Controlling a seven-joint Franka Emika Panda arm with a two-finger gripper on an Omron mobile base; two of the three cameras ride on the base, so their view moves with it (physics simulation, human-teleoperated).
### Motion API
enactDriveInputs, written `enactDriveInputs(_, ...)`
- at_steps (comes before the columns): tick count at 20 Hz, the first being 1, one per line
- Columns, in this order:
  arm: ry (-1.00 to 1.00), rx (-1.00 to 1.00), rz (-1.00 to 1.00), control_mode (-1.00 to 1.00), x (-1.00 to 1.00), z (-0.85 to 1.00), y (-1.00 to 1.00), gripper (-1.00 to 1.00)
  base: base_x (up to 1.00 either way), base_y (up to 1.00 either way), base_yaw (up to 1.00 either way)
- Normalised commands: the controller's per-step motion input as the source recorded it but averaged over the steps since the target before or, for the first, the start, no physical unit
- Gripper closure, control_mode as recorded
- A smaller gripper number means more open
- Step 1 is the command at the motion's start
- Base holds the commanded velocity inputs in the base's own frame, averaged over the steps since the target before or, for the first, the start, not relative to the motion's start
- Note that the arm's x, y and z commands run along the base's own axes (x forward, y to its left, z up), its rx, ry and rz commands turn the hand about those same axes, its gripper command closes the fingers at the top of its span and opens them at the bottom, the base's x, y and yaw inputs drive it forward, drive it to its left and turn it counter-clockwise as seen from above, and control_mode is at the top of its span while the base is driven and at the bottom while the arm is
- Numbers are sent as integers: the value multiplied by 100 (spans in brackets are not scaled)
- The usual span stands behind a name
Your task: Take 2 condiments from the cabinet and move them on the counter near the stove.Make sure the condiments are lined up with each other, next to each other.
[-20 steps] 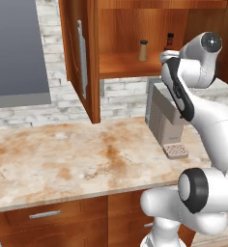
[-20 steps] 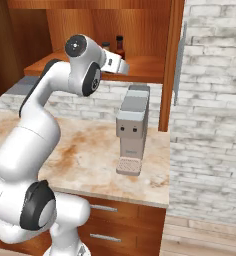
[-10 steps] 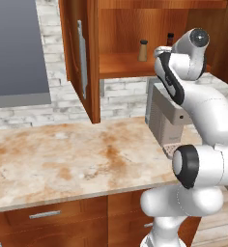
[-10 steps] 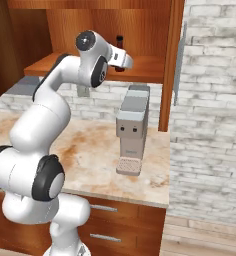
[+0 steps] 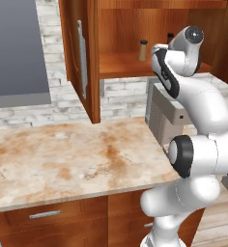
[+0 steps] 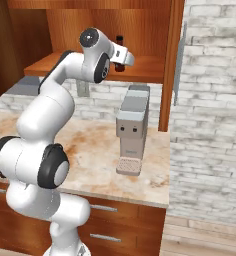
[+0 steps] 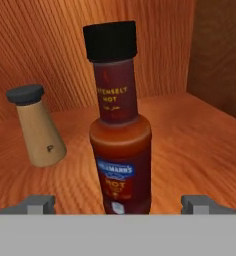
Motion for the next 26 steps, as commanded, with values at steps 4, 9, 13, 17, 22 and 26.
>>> enactDriveInputs(4, 0, 0, 0, -100, 30, -2, 0, -100, 0, 0, 0)
enactDriveInputs(9, 0, 0, 0, -100, 27, -4, -1, -100, 0, 0, 0)
enactDriveInputs(13, 0, 0, 0, -100, 26, -1, -4, -100, 0, 0, 0)
enactDriveInputs(17, 0, 0, 0, -100, 23, 0, -9, -100, 0, 0, 0)
enactDriveInputs(22, 1, 0, 0, -100, 21, -5, -3, 100, 0, 0, 0)
enactDriveInputs(26, 1, 0, 0, -100, 1, -1, -3, 100, 0, 0, 0)
